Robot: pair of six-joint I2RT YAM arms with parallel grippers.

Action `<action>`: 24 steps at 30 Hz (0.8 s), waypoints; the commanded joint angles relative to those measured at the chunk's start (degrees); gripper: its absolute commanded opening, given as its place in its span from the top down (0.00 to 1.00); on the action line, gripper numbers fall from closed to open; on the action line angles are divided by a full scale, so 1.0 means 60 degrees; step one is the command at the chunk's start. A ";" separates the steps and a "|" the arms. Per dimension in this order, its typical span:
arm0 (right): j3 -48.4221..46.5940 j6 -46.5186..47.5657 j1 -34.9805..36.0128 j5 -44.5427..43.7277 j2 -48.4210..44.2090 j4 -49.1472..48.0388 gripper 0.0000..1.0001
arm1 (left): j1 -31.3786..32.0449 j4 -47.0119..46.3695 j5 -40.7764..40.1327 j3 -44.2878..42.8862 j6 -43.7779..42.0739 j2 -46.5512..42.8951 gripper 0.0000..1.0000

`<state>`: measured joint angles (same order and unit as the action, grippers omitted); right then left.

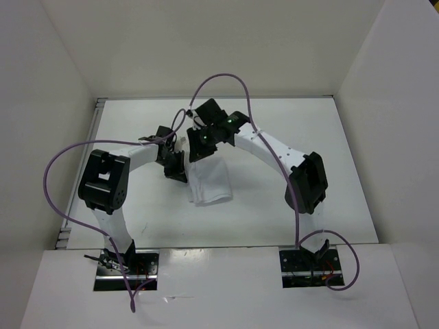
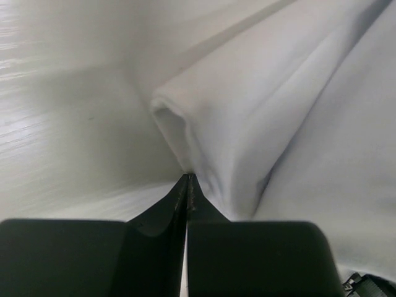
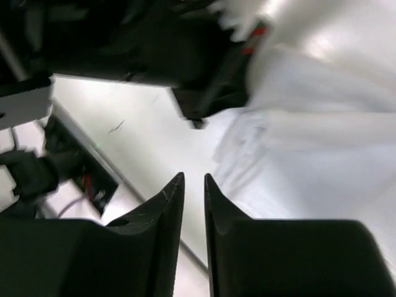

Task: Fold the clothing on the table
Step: Fold the skirt

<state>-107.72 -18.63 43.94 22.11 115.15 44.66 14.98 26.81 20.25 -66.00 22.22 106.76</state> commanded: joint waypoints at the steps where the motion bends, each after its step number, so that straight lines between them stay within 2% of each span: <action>1: -0.0372 -0.0189 -0.0379 -0.2450 -0.0297 0.0873 0.77 | -0.0109 0.0146 0.0053 -0.0236 -0.0290 -0.0245 0.98; 5: -0.0372 -0.0380 -0.0498 -0.3785 0.0463 0.1155 0.91 | -0.0109 0.0146 0.0053 -0.0133 -0.0378 -0.0245 0.98; 11: -0.0590 -0.0658 -0.0498 -0.4710 0.1300 0.0965 0.94 | -0.0109 0.0146 0.0053 -0.0133 -0.0466 -0.0332 0.98; 13: -0.0898 -0.0572 -0.0498 -0.4463 0.1708 0.0862 0.94 | -0.0109 0.0234 0.0053 -0.0133 -0.0466 -0.0332 0.98; 20: -0.1938 -0.0571 -0.0498 -0.2151 0.2707 0.0467 0.94 | -0.0197 0.0234 0.0053 -0.0133 -0.0466 -0.0332 0.98; 24: -0.1706 -0.0658 -0.0410 -0.1298 0.3028 -0.0075 0.94 | -0.0197 0.0234 0.0053 -0.0133 -0.0466 -0.0332 0.98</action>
<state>-116.27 -21.69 40.62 8.03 132.18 48.12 14.11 27.57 20.21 -66.00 20.91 106.74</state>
